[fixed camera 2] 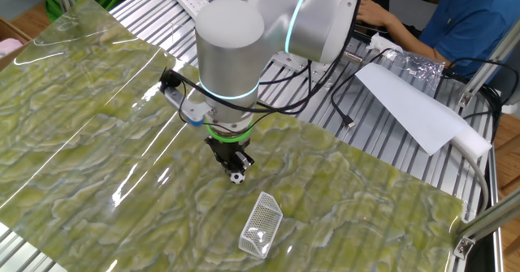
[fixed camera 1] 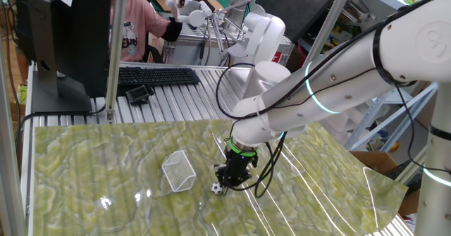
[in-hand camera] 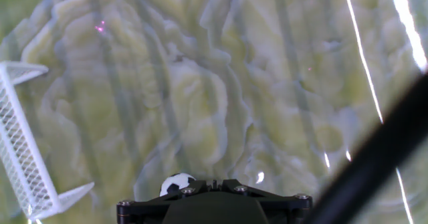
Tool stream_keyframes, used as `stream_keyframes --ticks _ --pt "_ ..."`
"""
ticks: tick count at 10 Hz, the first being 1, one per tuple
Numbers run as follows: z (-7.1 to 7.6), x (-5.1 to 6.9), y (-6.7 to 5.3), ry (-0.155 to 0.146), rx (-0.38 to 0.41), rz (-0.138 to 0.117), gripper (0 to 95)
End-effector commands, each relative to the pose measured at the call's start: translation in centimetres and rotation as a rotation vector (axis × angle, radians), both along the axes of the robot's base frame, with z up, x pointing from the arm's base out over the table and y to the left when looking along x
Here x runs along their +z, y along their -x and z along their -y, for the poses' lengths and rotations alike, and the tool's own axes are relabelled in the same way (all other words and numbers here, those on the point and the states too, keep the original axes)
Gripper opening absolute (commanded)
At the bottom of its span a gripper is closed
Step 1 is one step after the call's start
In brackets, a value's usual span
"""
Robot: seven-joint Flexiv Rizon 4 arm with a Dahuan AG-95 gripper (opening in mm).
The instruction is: Push the soccer ball into the goal
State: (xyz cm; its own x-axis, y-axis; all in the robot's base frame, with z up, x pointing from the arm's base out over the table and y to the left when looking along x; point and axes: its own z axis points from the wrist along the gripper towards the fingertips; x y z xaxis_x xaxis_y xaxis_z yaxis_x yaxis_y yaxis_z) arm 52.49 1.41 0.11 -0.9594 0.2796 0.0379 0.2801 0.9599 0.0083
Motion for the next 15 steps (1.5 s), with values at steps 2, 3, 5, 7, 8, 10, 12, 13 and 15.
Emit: stream_keyframes --ticks 2,3,5,7,8,10,12,13,15 --pt "0.3 0.3 0.2 0.014 -0.028 0.001 0.0" --pt "0.7 0.8 0.4 0.014 -0.049 -0.002 0.0" --pt "1.5 1.3 0.7 -0.003 -0.128 -0.02 0.0" --pt "1.8 1.3 0.8 -0.039 -0.281 -0.037 0.0" --pt "1.8 1.4 0.9 -0.061 -0.381 -0.043 0.0" --pt "1.6 1.2 1.3 -0.103 -0.441 -0.052 0.0" --pt "1.3 0.6 2.3 -0.1 -0.466 -0.047 0.0" --pt "1.0 0.1 3.3 -0.103 -0.469 -0.049 0.0" --pt "0.8 -0.1 3.6 -0.116 -0.471 -0.054 0.0"
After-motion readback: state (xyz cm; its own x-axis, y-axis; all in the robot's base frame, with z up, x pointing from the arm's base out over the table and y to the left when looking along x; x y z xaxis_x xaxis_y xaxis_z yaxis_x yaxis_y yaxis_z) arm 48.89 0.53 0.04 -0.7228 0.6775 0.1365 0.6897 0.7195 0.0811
